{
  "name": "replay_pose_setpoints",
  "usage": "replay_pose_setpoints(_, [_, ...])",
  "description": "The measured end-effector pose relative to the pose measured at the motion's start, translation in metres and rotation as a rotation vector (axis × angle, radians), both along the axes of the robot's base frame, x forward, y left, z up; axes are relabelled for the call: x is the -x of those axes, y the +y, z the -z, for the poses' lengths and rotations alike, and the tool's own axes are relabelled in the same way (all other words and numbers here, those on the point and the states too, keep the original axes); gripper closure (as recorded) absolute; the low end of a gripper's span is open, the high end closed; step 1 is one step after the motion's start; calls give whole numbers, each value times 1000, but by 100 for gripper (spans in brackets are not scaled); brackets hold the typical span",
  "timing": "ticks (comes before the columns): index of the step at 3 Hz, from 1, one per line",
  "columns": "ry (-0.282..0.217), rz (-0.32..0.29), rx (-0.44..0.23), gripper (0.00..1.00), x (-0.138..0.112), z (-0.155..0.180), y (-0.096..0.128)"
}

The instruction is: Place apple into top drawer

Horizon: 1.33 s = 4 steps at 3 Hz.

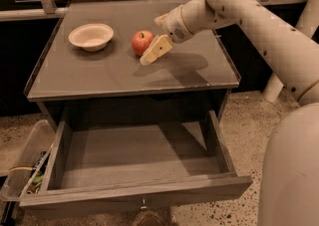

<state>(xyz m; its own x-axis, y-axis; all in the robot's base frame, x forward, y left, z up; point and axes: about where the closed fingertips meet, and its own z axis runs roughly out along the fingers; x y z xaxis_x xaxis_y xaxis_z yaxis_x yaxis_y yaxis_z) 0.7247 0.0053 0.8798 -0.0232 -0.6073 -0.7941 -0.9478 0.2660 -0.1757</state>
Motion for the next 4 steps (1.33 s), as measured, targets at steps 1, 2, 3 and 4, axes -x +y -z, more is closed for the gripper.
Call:
replay_pose_setpoints(1, [22,6,-21,0,-12,8,11])
replay_pose_setpoints(2, [61,5,-54,0,-22,15,23])
replay_pose_setpoints(3, [61,6,-57,18,-23,14,23])
replay_pose_setpoints(4, [61,6,-57,41,-23,14,23])
